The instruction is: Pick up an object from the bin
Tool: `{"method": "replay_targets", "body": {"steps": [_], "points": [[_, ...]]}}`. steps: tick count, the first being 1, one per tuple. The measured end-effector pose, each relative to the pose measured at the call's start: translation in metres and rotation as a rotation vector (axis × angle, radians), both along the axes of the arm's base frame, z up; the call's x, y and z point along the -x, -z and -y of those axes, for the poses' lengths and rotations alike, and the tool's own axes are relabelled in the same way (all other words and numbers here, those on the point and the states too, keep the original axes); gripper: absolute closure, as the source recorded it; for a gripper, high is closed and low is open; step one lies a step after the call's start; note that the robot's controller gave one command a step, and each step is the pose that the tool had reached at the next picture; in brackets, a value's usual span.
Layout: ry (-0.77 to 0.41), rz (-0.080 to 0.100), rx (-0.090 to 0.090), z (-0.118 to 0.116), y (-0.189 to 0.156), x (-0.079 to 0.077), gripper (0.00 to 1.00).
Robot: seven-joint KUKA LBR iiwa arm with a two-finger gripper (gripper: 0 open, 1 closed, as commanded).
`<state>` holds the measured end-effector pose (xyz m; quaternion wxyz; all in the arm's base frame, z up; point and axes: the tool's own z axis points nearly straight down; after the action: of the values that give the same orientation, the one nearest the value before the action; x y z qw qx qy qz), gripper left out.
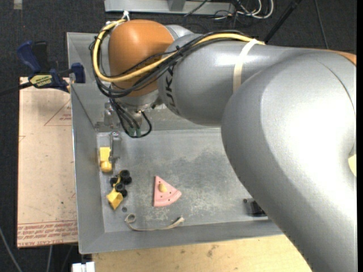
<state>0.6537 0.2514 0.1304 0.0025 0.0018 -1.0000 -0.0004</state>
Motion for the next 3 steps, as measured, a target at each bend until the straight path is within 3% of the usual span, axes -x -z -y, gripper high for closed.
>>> {"method": "replay_targets", "body": {"steps": [1, 2, 3], "points": [[0.003, 0.007, -0.001, 0.001, -0.006, -0.002, 0.0], [-0.13, 0.013, -0.002, 0.005, 0.031, 0.028, 0.0], [-0.121, 0.006, -0.002, 0.001, 0.054, 0.044, 0.0]]}}
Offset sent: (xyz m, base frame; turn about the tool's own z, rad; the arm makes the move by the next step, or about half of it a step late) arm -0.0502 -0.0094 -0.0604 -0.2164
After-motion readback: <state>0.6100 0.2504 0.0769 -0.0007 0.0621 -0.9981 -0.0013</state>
